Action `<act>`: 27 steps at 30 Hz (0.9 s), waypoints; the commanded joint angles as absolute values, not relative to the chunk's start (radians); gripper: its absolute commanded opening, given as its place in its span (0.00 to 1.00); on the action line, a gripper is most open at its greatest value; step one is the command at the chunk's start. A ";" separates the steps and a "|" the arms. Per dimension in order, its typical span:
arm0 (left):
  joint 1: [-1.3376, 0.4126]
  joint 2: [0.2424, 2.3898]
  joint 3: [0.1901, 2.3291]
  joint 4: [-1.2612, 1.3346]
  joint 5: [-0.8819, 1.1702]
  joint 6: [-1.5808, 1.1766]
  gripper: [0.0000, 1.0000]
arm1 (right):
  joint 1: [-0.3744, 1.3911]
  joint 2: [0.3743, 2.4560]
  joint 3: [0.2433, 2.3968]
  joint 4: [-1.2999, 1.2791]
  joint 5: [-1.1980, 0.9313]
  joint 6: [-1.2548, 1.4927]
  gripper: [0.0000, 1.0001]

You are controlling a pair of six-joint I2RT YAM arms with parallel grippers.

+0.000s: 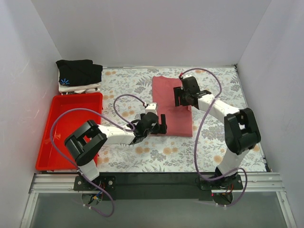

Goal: Fold and stack the t-shirts
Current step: Fold the tshirt

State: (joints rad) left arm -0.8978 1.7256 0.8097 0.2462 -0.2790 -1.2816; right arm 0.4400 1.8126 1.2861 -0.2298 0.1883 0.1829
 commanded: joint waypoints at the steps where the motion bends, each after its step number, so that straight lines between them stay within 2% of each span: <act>1: -0.908 1.602 0.799 0.198 -0.330 -1.264 0.74 | 0.446 1.646 1.140 -0.230 0.180 0.213 0.61; 6: -0.910 1.474 0.735 0.175 -0.373 -1.279 0.74 | 0.463 1.444 0.933 -0.224 0.132 0.253 0.61; 11: -0.908 1.460 0.692 0.083 -0.394 -1.319 0.75 | 0.466 1.295 0.770 -0.215 0.062 0.284 0.62; 16: -0.908 1.466 0.603 0.142 -0.416 -1.339 0.73 | 0.466 1.275 0.693 -0.176 0.017 0.310 0.63; 27: -0.908 1.537 0.607 0.195 -0.426 -1.341 0.72 | 0.463 1.305 0.611 -0.132 -0.005 0.328 0.63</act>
State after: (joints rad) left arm -0.9054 1.5177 0.5983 0.1680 -0.3840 -1.3342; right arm 0.4614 1.3060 0.6285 -0.1757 -0.0006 0.3126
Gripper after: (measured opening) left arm 0.719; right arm 0.628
